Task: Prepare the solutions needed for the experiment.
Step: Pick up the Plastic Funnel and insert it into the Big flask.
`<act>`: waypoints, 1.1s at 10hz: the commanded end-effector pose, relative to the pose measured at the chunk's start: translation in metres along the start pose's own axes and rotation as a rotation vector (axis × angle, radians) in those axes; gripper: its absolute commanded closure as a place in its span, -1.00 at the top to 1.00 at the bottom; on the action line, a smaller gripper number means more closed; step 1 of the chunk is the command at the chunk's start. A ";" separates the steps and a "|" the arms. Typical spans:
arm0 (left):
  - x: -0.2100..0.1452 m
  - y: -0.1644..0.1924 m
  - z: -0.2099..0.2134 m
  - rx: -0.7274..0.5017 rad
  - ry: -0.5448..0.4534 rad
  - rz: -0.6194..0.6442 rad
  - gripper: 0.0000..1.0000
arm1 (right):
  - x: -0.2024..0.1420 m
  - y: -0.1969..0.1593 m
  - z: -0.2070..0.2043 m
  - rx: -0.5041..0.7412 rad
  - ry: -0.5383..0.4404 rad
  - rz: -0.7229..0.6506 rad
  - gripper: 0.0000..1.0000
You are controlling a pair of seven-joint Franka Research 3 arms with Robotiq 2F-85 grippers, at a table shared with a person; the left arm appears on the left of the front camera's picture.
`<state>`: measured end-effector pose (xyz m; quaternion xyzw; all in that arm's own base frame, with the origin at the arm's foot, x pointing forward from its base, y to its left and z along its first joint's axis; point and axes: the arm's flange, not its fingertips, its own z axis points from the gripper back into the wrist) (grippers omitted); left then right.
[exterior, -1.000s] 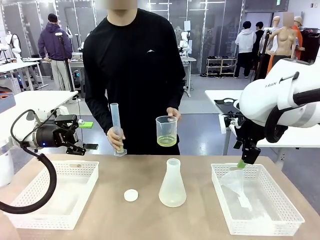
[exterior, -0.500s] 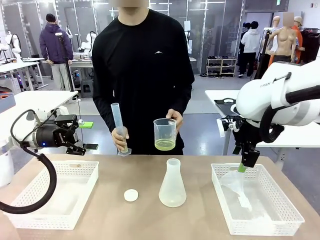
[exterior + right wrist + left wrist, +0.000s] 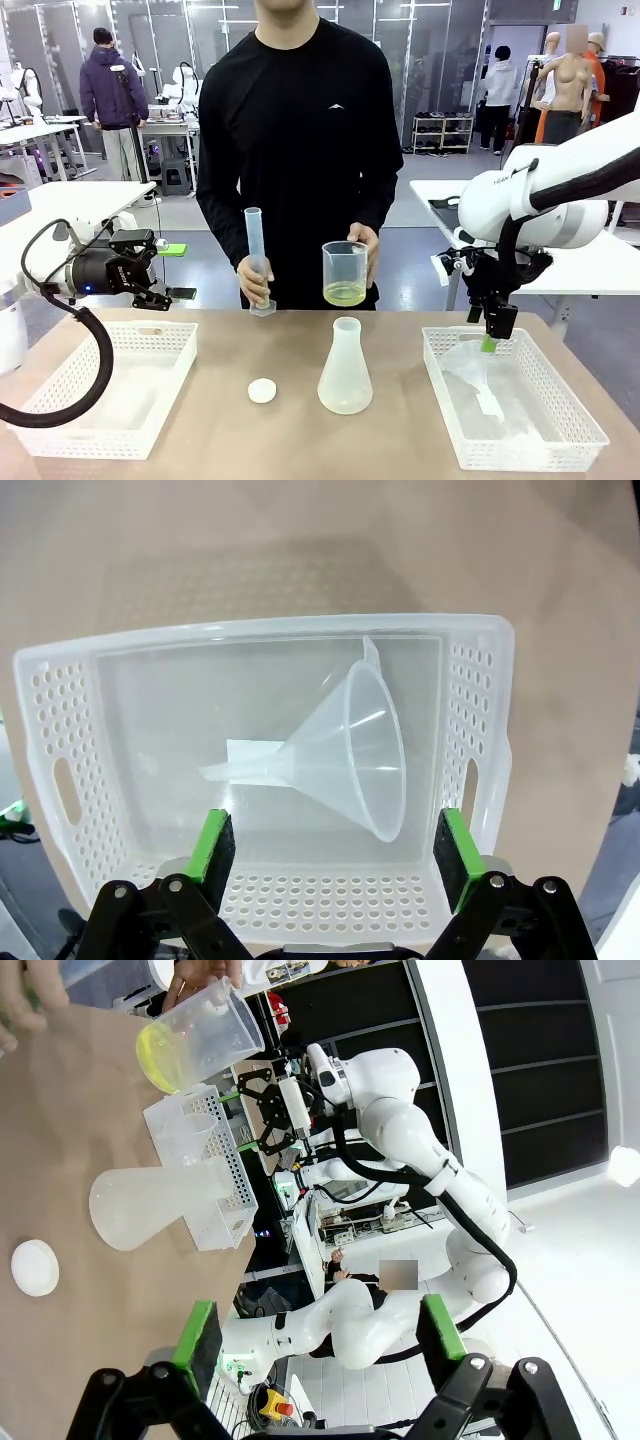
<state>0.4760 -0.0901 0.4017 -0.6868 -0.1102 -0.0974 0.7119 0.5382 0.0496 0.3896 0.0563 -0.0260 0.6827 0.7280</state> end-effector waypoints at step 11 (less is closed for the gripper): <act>0.000 -0.001 0.000 0.001 0.000 0.001 1.00 | -0.005 -0.049 -0.042 0.284 -0.056 0.154 1.00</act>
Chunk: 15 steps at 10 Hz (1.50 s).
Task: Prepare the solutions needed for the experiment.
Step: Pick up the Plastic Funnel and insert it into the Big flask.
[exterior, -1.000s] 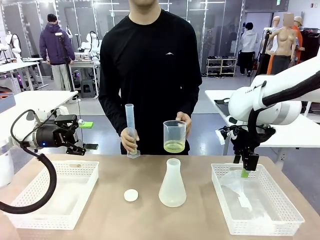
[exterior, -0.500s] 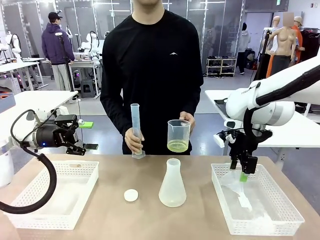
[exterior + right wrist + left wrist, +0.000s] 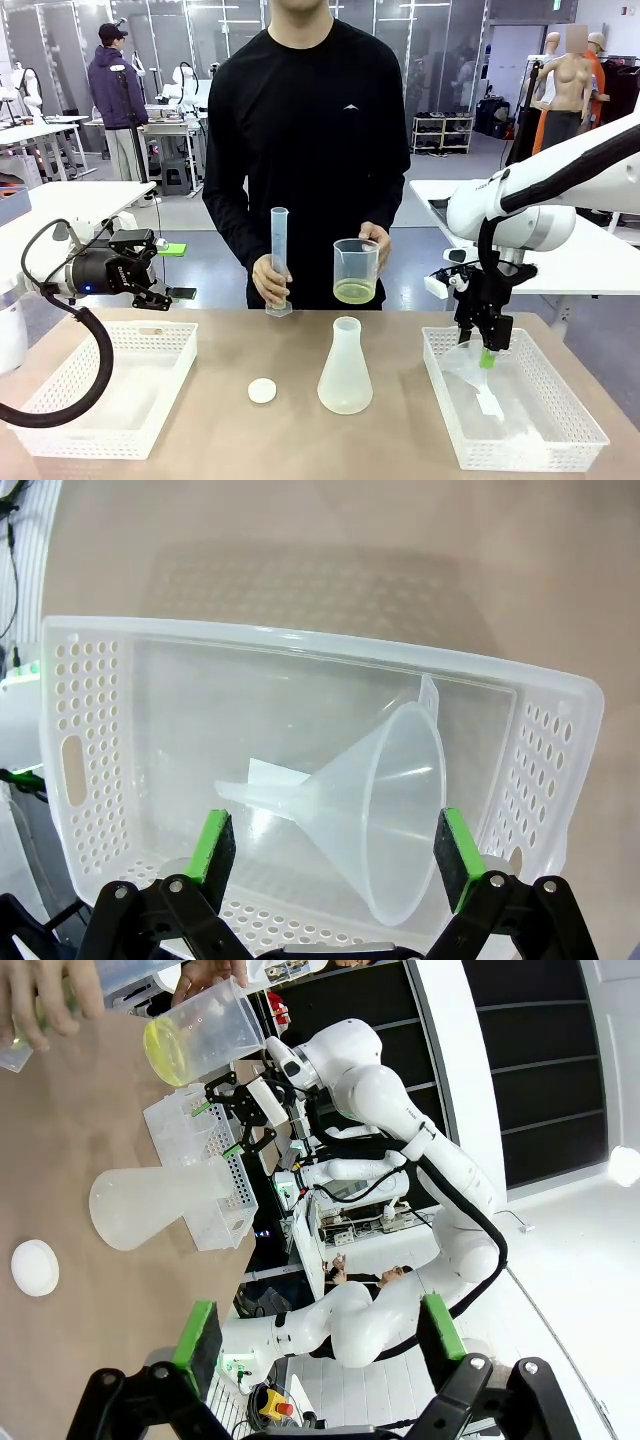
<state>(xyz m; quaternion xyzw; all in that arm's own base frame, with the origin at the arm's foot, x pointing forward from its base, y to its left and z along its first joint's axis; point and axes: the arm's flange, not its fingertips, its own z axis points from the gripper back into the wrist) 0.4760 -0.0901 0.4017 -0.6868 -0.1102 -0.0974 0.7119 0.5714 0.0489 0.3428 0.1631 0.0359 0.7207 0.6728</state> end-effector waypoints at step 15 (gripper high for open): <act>0.000 -0.001 0.000 0.001 0.000 0.001 1.00 | 0.004 -0.026 0.011 0.070 0.052 0.005 -1.00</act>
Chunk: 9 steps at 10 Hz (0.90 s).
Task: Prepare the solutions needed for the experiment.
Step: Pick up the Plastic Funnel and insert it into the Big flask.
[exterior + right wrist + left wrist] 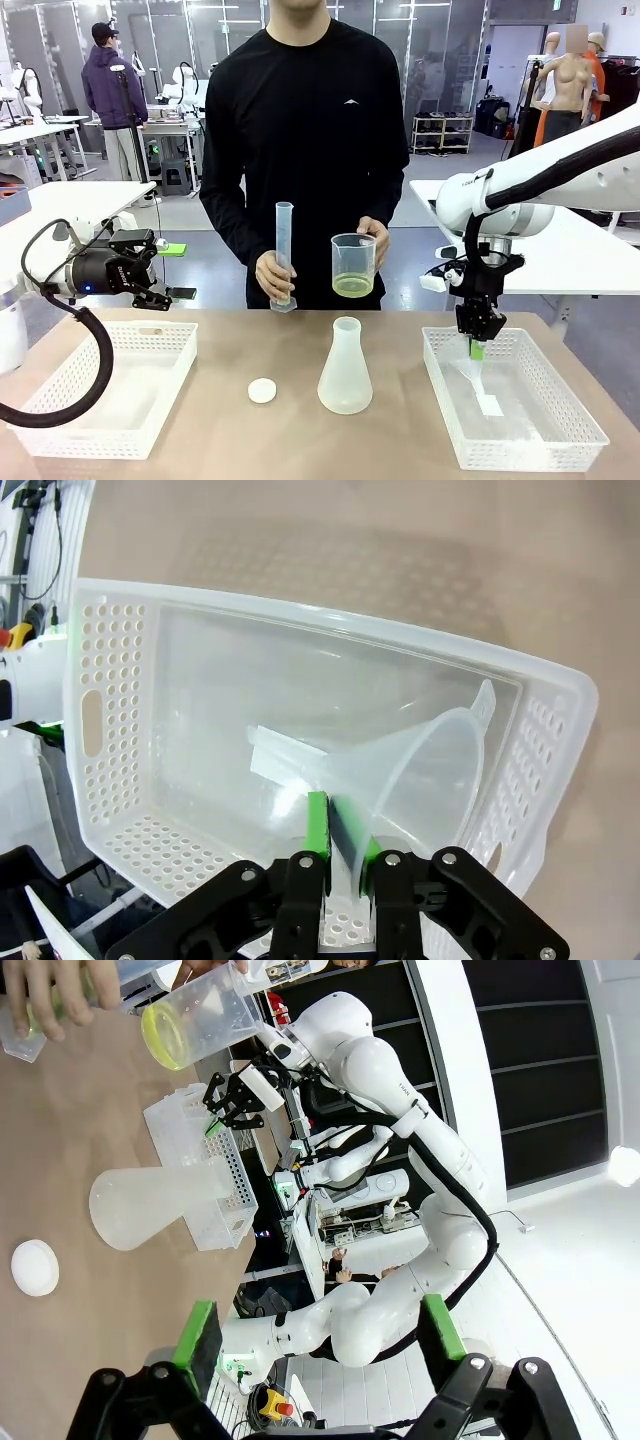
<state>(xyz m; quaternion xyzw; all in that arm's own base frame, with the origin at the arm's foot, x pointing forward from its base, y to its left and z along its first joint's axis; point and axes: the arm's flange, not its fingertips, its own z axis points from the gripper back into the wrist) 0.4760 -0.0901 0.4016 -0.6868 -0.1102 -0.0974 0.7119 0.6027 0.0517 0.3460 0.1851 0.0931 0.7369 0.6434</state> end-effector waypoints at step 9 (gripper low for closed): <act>0.000 -0.001 0.000 0.001 0.000 0.001 1.00 | 0.089 0.170 0.145 -0.719 0.325 -0.317 -1.00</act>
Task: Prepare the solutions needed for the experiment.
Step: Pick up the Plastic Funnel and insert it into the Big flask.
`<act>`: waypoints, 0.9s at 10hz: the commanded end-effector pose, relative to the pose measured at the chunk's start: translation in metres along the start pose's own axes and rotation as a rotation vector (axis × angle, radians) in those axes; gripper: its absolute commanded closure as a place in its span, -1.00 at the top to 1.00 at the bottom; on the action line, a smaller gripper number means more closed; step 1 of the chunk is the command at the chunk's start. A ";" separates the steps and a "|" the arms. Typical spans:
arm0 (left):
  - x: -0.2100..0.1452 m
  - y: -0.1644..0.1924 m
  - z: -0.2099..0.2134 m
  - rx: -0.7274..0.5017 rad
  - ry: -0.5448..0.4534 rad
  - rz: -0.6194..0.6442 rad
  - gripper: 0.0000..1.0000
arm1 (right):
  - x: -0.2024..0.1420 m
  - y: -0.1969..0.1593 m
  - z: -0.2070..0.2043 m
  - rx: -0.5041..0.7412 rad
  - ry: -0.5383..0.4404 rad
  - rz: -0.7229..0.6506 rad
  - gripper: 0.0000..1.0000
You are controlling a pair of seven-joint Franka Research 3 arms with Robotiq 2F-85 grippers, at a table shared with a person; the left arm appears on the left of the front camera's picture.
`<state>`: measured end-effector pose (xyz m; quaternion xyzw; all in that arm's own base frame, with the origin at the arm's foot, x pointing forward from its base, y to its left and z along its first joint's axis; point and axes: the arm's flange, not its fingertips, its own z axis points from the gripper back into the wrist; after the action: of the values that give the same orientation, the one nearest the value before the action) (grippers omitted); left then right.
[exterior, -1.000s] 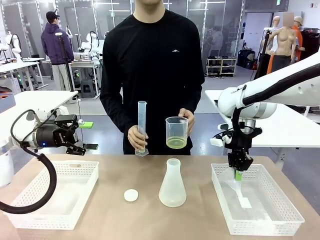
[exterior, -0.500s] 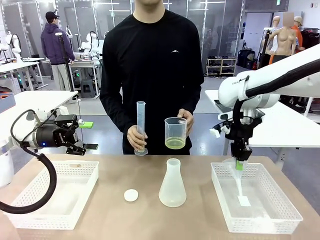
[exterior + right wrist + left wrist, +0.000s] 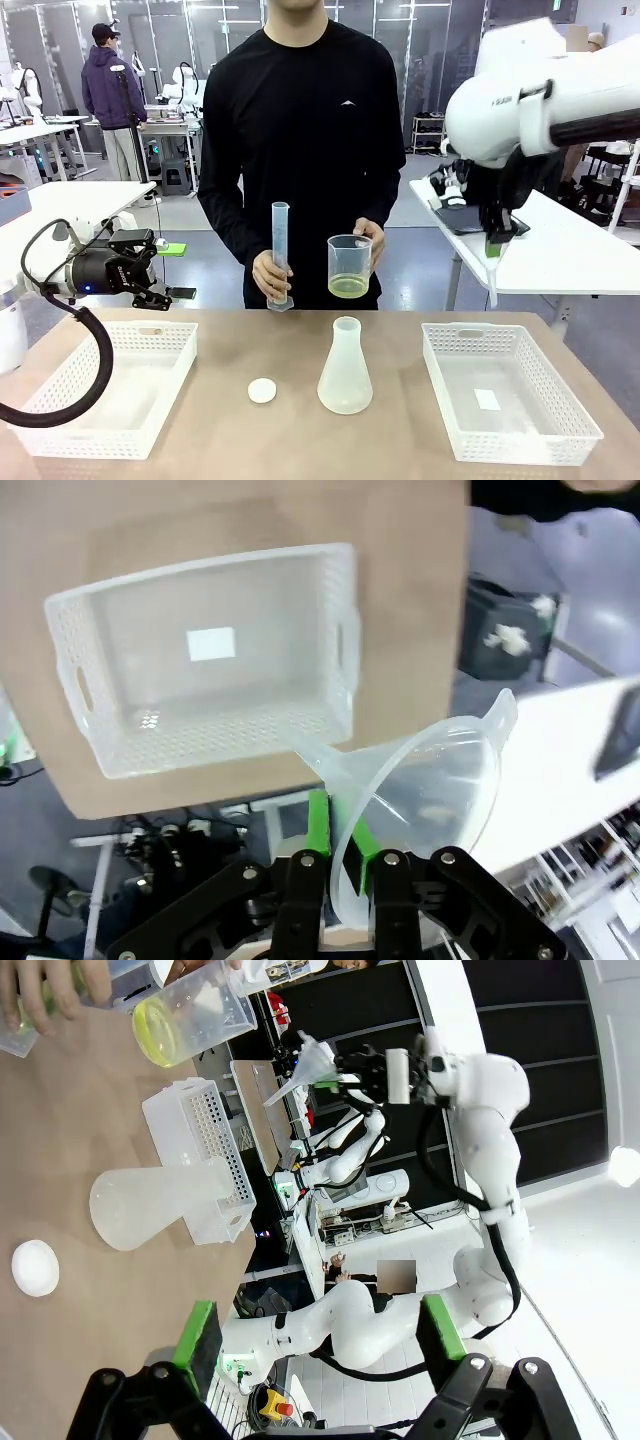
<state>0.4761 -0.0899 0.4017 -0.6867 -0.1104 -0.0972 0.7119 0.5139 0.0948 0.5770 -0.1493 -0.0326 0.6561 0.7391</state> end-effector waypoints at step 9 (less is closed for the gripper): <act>0.000 -0.001 -0.001 0.001 0.001 0.001 1.00 | 0.008 0.043 0.022 -0.177 -0.002 -0.045 -1.00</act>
<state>0.4760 -0.0900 0.4016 -0.6867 -0.1103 -0.0973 0.7119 0.4649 0.1104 0.5817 -0.2181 -0.0987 0.6258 0.7424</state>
